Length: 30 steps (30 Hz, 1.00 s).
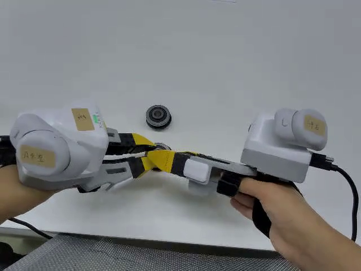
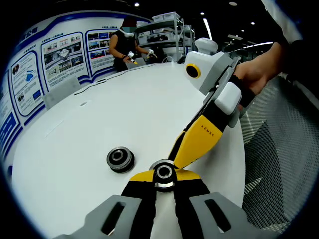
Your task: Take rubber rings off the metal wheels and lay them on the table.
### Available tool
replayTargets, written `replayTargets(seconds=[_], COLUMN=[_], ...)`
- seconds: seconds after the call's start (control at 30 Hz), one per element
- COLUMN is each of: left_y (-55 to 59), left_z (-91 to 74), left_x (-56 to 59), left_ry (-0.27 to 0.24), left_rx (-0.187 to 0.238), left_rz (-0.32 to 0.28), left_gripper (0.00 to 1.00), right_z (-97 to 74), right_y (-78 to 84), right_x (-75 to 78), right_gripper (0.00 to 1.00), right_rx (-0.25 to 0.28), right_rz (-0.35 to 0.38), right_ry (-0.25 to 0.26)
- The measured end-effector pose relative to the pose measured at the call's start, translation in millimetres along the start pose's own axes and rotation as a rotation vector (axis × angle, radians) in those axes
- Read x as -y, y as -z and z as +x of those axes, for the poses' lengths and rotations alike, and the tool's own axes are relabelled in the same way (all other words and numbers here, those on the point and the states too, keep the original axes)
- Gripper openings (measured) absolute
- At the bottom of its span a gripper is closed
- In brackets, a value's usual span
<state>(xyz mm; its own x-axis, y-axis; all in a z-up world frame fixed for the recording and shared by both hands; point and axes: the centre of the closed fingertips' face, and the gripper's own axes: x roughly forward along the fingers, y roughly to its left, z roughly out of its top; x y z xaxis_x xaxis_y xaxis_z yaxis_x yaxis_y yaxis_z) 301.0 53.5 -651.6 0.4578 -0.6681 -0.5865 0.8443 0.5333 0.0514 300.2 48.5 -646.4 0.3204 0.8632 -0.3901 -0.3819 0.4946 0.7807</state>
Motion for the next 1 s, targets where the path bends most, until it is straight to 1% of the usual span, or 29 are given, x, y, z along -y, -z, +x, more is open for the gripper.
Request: replayTargets(seconds=[0.17,0.27,0.37,0.43,0.53,0.67,0.77,0.9,1.0], left_y=[0.0,0.0,-0.1,-0.2,-0.2,-0.2,-0.2,-0.1,-0.2], left_z=[0.2,0.2,0.2,0.1,0.0,-0.1,-0.2,-0.2,-0.2], left_x=[0.4,0.5,0.6,0.7,0.7,0.6,0.6,0.7,0.8], left_ry=[0.000,0.000,0.000,0.000,0.000,0.000,-0.001,-0.003,-0.004], left_rx=[-0.003,-0.001,-0.002,-0.002,-0.001,0.000,-0.001,-0.003,-0.007], left_rz=[0.003,0.002,0.003,0.004,0.003,0.004,0.002,-0.003,0.001], left_gripper=[0.13,0.13,0.13,0.13,0.13,0.13,0.13,0.12,0.12], right_z=[-0.7,-0.6,-1.1,-1.4,-2.3,-2.4,-2.5,-2.7,-3.3], right_y=[-0.7,-1.0,-0.6,-1.1,-3.4,-2.5,-2.3,-2.6,-3.2], right_x=[14.3,18.0,21.8,21.9,21.7,21.3,21.2,18.9,16.4], right_gripper=[0.17,0.12,0.06,0.05,0.03,0.03,0.02,0.01,0.01], right_rx=[-0.007,-0.012,-0.012,-0.012,-0.006,-0.009,-0.011,-0.010,-0.011], right_rz=[0.022,0.038,0.032,0.045,0.046,0.078,0.082,0.067,0.032], right_ry=[0.045,0.056,0.076,0.073,0.072,0.073,0.079,0.089,0.092])
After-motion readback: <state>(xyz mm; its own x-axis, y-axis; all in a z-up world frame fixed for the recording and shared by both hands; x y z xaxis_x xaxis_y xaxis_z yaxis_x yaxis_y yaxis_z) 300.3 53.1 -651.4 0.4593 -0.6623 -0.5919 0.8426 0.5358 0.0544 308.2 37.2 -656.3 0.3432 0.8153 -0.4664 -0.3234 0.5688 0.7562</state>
